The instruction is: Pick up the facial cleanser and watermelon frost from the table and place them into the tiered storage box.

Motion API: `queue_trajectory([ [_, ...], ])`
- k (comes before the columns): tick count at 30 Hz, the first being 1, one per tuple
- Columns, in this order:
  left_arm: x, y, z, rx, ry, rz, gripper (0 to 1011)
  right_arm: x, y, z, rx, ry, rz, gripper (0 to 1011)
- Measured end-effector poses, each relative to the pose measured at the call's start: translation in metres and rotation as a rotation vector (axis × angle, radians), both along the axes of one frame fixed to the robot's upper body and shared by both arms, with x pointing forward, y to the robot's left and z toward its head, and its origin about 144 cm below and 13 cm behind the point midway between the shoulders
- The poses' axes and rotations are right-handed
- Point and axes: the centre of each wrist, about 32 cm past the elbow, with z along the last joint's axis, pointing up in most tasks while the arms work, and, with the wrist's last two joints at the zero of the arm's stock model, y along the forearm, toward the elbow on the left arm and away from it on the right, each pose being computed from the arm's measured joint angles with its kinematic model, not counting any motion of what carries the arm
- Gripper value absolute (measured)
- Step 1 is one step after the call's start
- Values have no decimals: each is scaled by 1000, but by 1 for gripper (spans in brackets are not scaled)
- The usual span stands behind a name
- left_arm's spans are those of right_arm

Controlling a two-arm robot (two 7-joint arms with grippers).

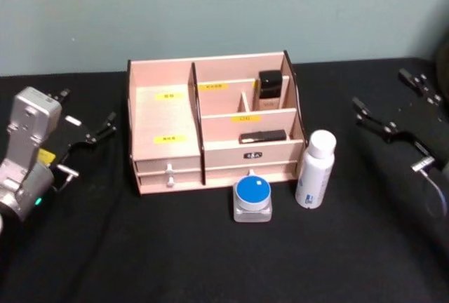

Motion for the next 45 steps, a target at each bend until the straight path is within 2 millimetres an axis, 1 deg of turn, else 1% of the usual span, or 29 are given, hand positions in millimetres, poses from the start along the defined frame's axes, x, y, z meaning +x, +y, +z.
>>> queue_trajectory([
  [2, 0, 0, 0, 0, 0, 0, 1010, -7, -1, 4, 2, -4, 11, 1002],
  [4, 0, 0, 0, 0, 0, 0, 1009, -21, -1, 13, 14, -10, 31, 1002],
  [6, 0, 0, 0, 0, 0, 0, 1010, -29, -1, 16, 26, -8, 38, 1003],
  [8, 0, 0, 0, 0, 0, 0, 1010, -42, -1, 19, 39, 4, 55, 1003],
  [9, 0, 0, 0, 0, 0, 0, 1010, -45, -1, 20, 42, 8, 59, 1003],
  [10, 0, 0, 0, 0, 0, 0, 1010, -53, 0, 21, 51, 21, 71, 1002],
  [16, 0, 0, 0, 0, 0, 0, 1010, -75, 5, 20, 84, 106, 111, 1003],
  [19, 0, 0, 0, 0, 0, 0, 1010, -79, 7, 19, 96, 161, 128, 1003],
  [24, 0, 0, 0, 0, 0, 0, 1010, -78, 10, 19, 129, 302, 152, 1002],
  [29, 0, 0, 0, 0, 0, 0, 1010, -70, 12, 20, 132, 363, 159, 1002],
  [36, 0, 0, 0, 0, 0, 0, 1009, -60, 15, 17, 132, 400, 158, 1002],
  [45, 0, 0, 0, 0, 0, 0, 1010, -42, 22, 7, 135, 422, 159, 1002],
])
